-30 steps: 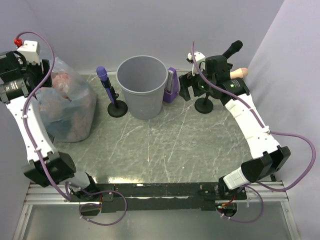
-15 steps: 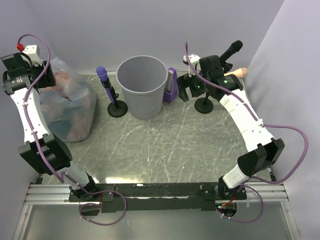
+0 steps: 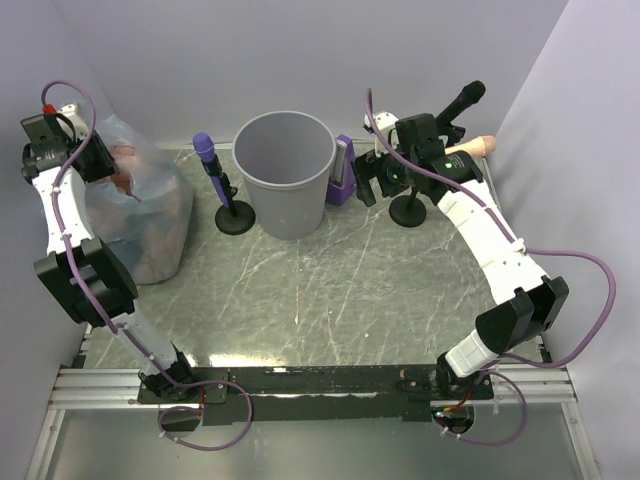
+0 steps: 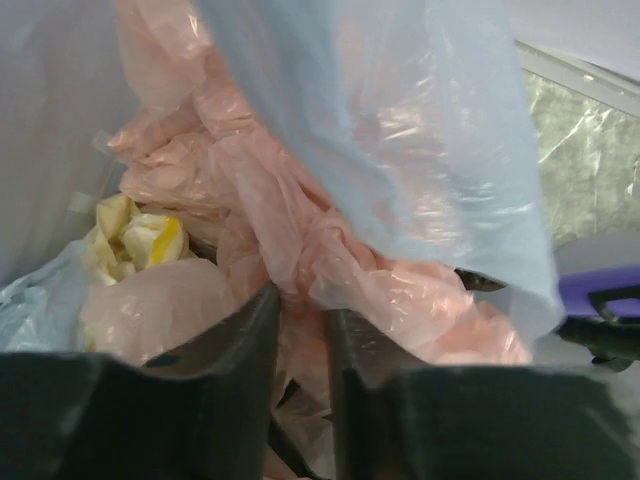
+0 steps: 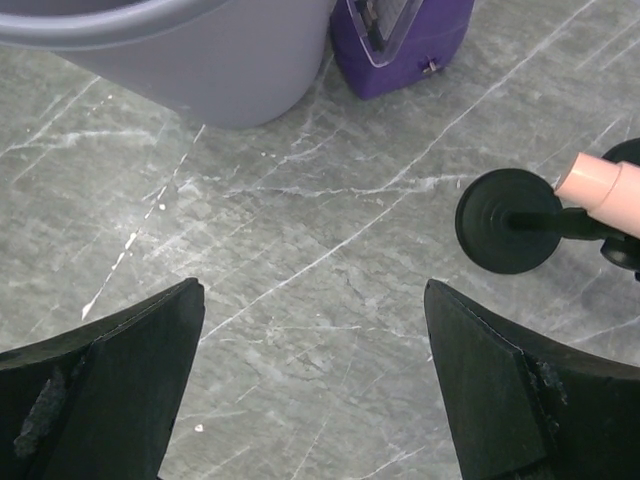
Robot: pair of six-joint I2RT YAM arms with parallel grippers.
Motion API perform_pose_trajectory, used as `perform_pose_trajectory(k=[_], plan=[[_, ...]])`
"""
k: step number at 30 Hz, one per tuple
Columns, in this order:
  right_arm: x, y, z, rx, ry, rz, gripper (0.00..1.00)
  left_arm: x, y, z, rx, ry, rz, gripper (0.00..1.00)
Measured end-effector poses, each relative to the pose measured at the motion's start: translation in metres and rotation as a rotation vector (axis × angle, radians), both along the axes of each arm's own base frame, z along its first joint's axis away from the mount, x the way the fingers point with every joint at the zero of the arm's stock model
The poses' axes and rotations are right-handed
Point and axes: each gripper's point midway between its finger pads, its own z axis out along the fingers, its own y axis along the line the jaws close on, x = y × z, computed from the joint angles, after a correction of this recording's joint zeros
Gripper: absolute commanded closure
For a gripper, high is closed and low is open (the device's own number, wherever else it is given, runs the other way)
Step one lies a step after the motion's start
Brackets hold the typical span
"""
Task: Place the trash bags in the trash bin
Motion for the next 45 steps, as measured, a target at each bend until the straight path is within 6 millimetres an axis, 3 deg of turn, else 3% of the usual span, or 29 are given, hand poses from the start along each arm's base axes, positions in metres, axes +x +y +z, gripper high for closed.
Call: perform_pose_trajectory(k=[3, 9, 11, 14, 19, 23, 30, 38, 42, 45], plan=[[-0.001, -0.002, -0.004, -0.007, 0.005, -0.005, 0.03, 0.003, -0.002, 0.002, -0.020, -0.013, 0.000, 0.99], [-0.003, -0.006, -0.006, -0.016, -0.003, -0.016, 0.03, 0.004, -0.010, 0.038, -0.004, -0.113, -0.031, 0.99], [-0.003, -0.006, -0.004, -0.015, -0.013, -0.017, 0.03, -0.002, -0.017, 0.070, 0.029, -0.195, -0.048, 0.99], [-0.003, -0.007, -0.001, -0.012, -0.028, -0.019, 0.03, -0.022, -0.033, 0.137, 0.104, -0.362, -0.079, 0.99], [-0.007, -0.010, 0.007, -0.005, -0.059, -0.024, 0.02, -0.069, -0.072, 0.237, 0.218, -0.608, -0.164, 0.99], [-0.012, -0.012, 0.013, 0.004, -0.081, -0.024, 0.02, -0.092, -0.101, 0.281, 0.240, -0.727, -0.260, 0.99], [-0.022, -0.005, 0.025, 0.039, -0.103, 0.045, 0.01, -0.112, -0.169, 0.289, 0.025, -0.769, -0.546, 0.99], [-0.050, 0.026, 0.047, 0.172, -0.227, 0.280, 0.01, -0.140, -0.280, 0.239, -0.412, -0.614, -0.912, 0.99], [-0.078, 0.051, 0.064, 0.263, -0.344, 0.429, 0.01, -0.149, -0.313, 0.232, -0.507, -0.557, -1.030, 0.99], [-0.083, 0.078, 0.086, 0.322, -0.437, 0.521, 0.01, -0.150, -0.324, 0.239, -0.512, -0.564, -1.098, 0.99]])
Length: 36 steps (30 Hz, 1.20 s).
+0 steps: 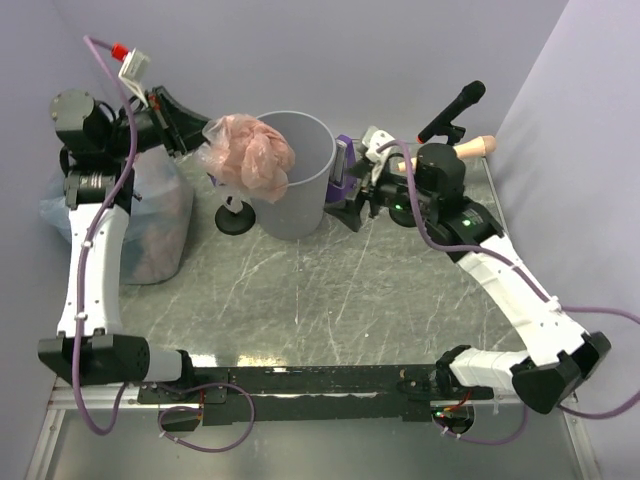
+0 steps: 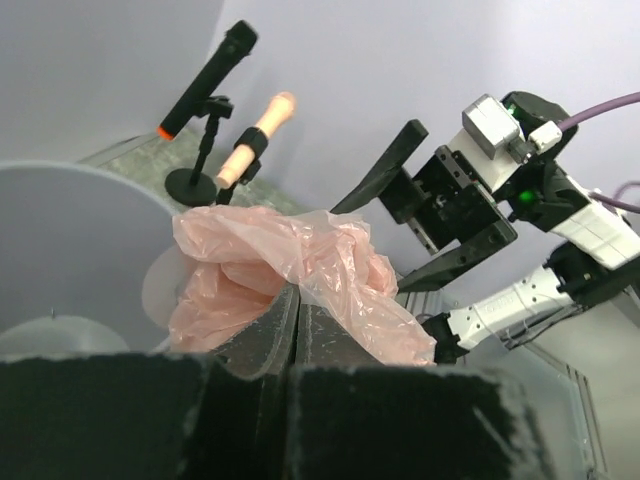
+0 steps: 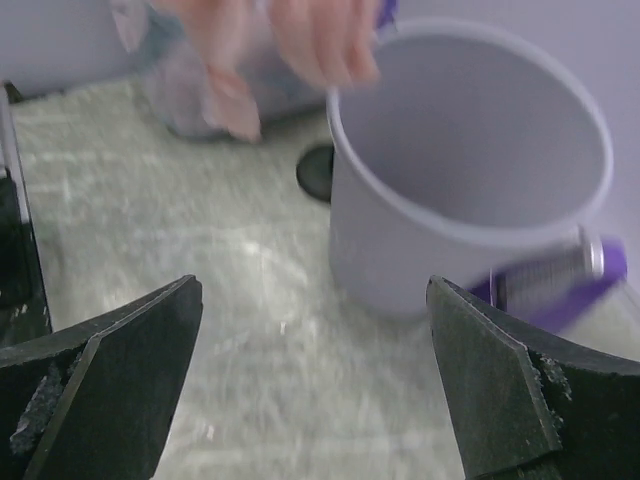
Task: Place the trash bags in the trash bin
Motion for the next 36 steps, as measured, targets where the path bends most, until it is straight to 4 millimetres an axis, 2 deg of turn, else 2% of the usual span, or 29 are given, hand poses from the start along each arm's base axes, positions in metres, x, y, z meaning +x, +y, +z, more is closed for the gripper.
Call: perform_pose_trajectory(k=[3, 8, 12, 14, 15, 16, 18, 22, 23, 25, 27, 31, 33, 36], plan=[[0.005, 0.026, 0.009, 0.043, -0.050, 0.043, 0.01, 0.005, -0.009, 0.011, 0.002, -0.030, -0.048, 0.99], [0.023, 0.062, 0.001, 0.069, -0.032, 0.067, 0.01, 0.006, -0.020, 0.014, -0.003, -0.033, -0.091, 0.99], [0.035, 0.083, -0.002, 0.089, -0.010, 0.066, 0.01, 0.003, -0.024, 0.019, -0.006, -0.043, -0.109, 0.99], [0.040, 0.093, 0.006, 0.113, -0.012, 0.066, 0.02, 0.001, -0.025, 0.022, -0.007, -0.051, -0.113, 0.99], [0.042, 0.096, 0.011, 0.127, -0.016, 0.064, 0.05, 0.000, -0.025, 0.025, -0.007, -0.058, -0.115, 0.99], [0.043, 0.100, 0.017, 0.143, -0.019, 0.068, 0.14, -0.001, -0.025, 0.027, -0.007, -0.066, -0.115, 0.99], [0.046, 0.107, 0.032, 0.181, -0.030, 0.075, 0.40, -0.003, -0.026, 0.030, -0.006, -0.079, -0.117, 0.99], [0.042, 0.113, 0.053, 0.226, -0.047, 0.114, 1.00, -0.003, -0.026, 0.032, -0.004, -0.087, -0.113, 0.99], [0.039, 0.114, 0.053, 0.222, -0.047, 0.130, 1.00, -0.002, -0.025, 0.031, -0.003, -0.087, -0.110, 0.99], [0.032, 0.111, 0.052, 0.204, -0.052, 0.153, 1.00, 0.002, -0.024, 0.031, 0.004, -0.096, -0.091, 0.99], [0.024, 0.100, 0.040, 0.169, -0.047, 0.158, 1.00, 0.009, -0.022, 0.032, 0.015, -0.114, -0.052, 0.99], [0.000, 0.054, 0.006, 0.071, -0.025, 0.123, 1.00, 0.026, -0.015, 0.026, 0.051, -0.149, 0.045, 0.99], [-0.011, 0.031, 0.001, 0.041, -0.029, 0.096, 1.00, 0.035, -0.011, 0.014, 0.071, -0.148, 0.091, 0.99], [-0.026, 0.001, 0.008, 0.024, -0.067, 0.058, 1.00, 0.043, -0.009, -0.016, 0.093, -0.093, 0.112, 0.99]])
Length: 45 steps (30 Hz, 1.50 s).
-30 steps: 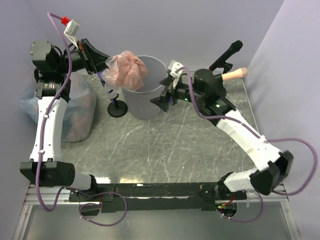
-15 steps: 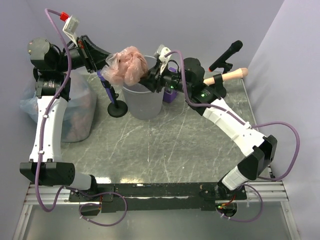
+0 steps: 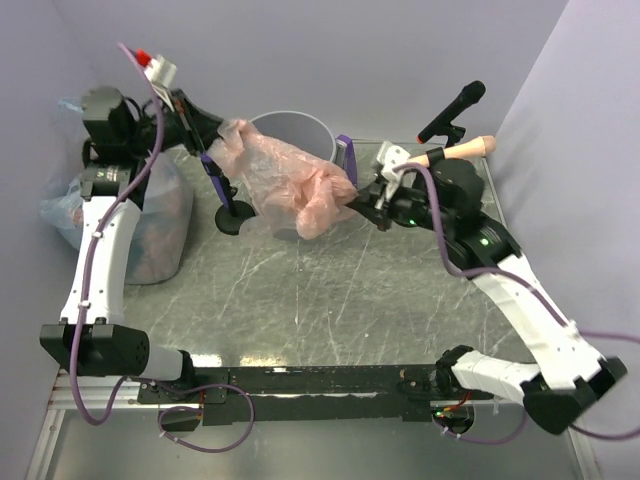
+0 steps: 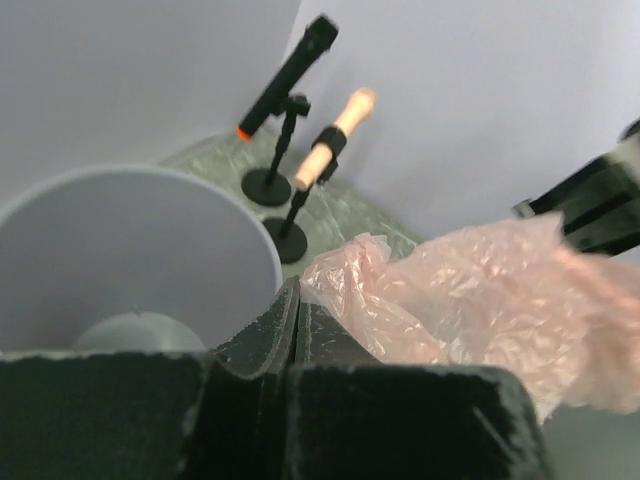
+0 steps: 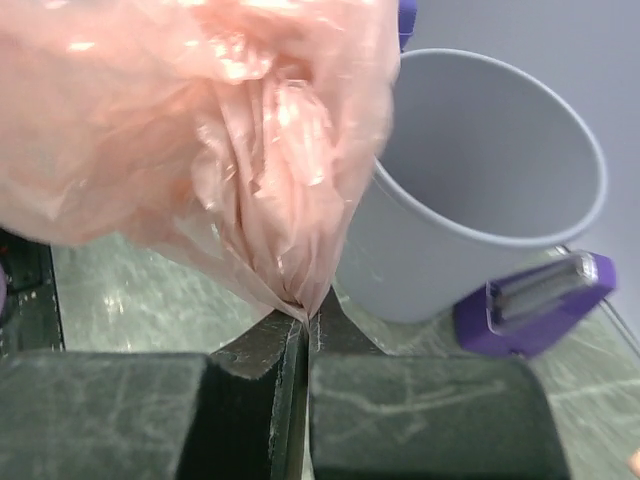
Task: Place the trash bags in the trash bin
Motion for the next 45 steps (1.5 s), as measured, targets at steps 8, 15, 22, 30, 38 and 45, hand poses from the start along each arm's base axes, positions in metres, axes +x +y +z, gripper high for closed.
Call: perform_pose_trajectory(k=[8, 15, 22, 30, 38, 45], plan=[[-0.014, -0.029, -0.018, -0.058, 0.053, -0.041, 1.00, 0.003, -0.004, -0.085, 0.008, 0.216, -0.017, 0.99], [-0.006, -0.044, -0.047, -0.065, 0.262, -0.076, 0.97, -0.017, 0.001, -0.090, 0.080, 0.151, -0.026, 0.39], [-0.025, -0.040, -0.049, -0.067, 0.381, 0.028, 1.00, -0.041, 0.019, -0.105, 0.308, -0.055, 0.030, 0.09], [-0.025, -0.038, -0.038, -0.042, 0.482, 0.129, 0.99, -0.051, 0.035, -0.126, 0.643, -0.475, 0.082, 0.03], [-0.033, -0.036, -0.045, -0.041, 0.577, 0.174, 0.99, -0.044, 0.015, -0.127, 0.758, -0.949, 0.155, 0.03], [-0.037, -0.036, -0.045, -0.038, 0.594, 0.187, 0.99, -0.048, -0.028, -0.087, 0.695, -1.241, 0.168, 0.03]])
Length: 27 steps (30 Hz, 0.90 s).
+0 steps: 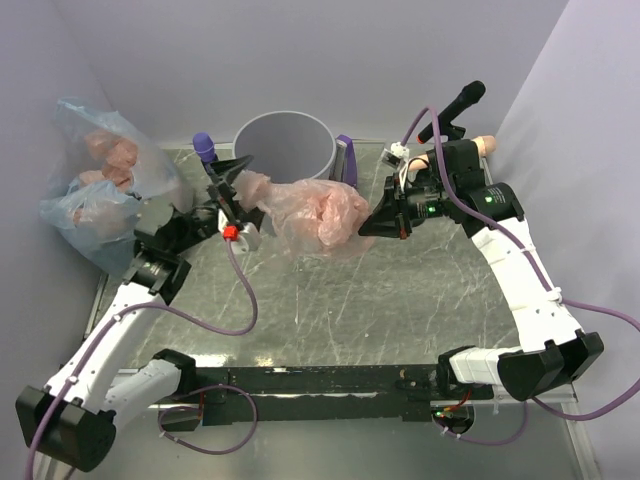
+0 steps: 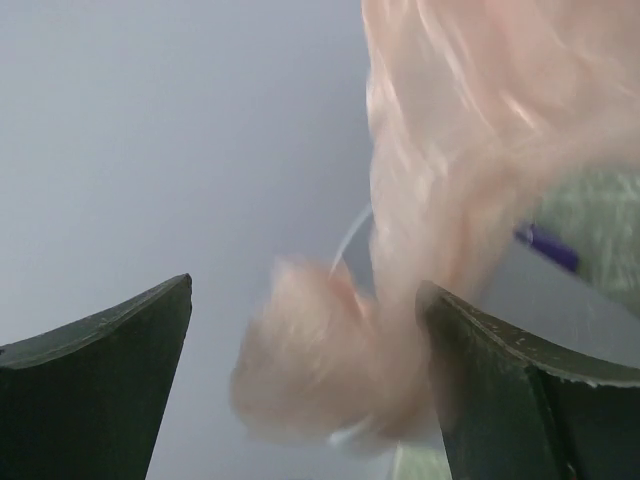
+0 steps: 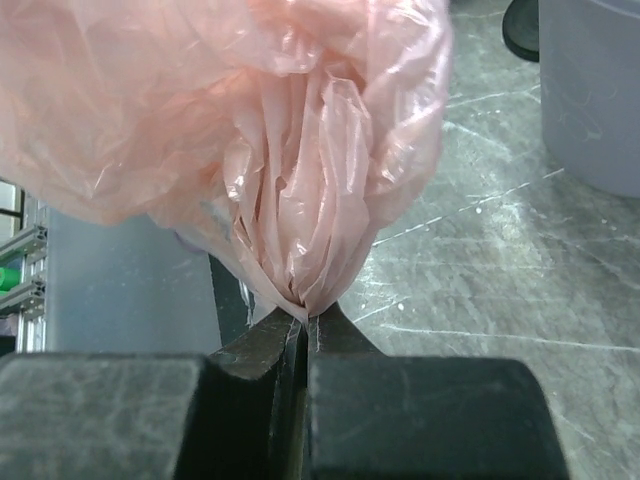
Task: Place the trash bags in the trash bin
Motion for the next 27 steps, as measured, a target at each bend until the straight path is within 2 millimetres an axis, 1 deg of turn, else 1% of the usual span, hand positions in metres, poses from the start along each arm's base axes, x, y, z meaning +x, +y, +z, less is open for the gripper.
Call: perform_pose_trajectory(k=[1, 2, 3, 4, 8, 10, 11, 12, 14, 16, 17, 20, 22, 24, 25, 27], plan=[[0.000, 0.000, 0.000, -0.001, 0.003, -0.001, 0.99, -0.002, -0.007, 0.003, -0.004, -0.019, -0.020, 0.02], [0.000, -0.001, 0.000, 0.000, 0.007, -0.003, 0.99, -0.005, -0.015, 0.004, 0.000, -0.030, -0.044, 0.04], [0.000, -0.002, 0.000, 0.001, 0.011, -0.006, 0.99, -0.007, -0.022, 0.002, 0.011, -0.033, -0.068, 0.11], [0.001, -0.003, 0.000, 0.003, 0.014, -0.011, 0.99, -0.008, -0.028, 0.000, 0.026, -0.032, -0.089, 0.21], [0.008, -0.013, 0.004, 0.044, 0.073, -0.059, 0.99, -0.012, -0.043, -0.019, 0.092, 0.028, -0.138, 0.74], [0.015, -0.022, 0.006, 0.076, 0.116, -0.099, 0.98, -0.014, -0.046, -0.030, 0.105, 0.088, -0.146, 0.93], [0.019, -0.028, 0.008, 0.097, 0.149, -0.127, 0.97, -0.014, -0.045, -0.036, 0.108, 0.126, -0.139, 0.99], [0.022, -0.034, 0.008, 0.116, 0.178, -0.151, 0.93, -0.015, -0.045, -0.040, 0.107, 0.169, -0.133, 0.99], [0.026, -0.043, 0.009, 0.147, 0.231, -0.185, 0.79, -0.014, -0.043, -0.046, 0.089, 0.249, -0.112, 0.99], [0.026, -0.047, 0.010, 0.176, 0.286, -0.196, 0.73, -0.012, -0.041, -0.048, 0.062, 0.332, -0.094, 0.99], [0.025, -0.047, 0.008, 0.186, 0.311, -0.195, 0.69, -0.012, -0.042, -0.048, 0.048, 0.376, -0.091, 0.99], [0.027, -0.048, 0.002, 0.185, 0.352, -0.220, 0.62, -0.009, -0.049, -0.043, 0.015, 0.541, -0.101, 0.99], [0.031, -0.050, 0.000, 0.166, 0.322, -0.251, 0.57, -0.006, -0.057, -0.039, 0.010, 0.643, -0.119, 0.99], [0.035, -0.055, 0.000, 0.132, 0.252, -0.300, 0.52, -0.003, -0.066, -0.041, 0.008, 0.772, -0.137, 0.99], [0.037, -0.059, 0.001, 0.111, 0.200, -0.328, 0.50, -0.001, -0.069, -0.044, 0.006, 0.826, -0.140, 0.99], [0.039, -0.067, 0.007, 0.075, 0.066, -0.388, 0.44, -0.001, -0.074, -0.057, 0.009, 0.966, -0.139, 0.99]])
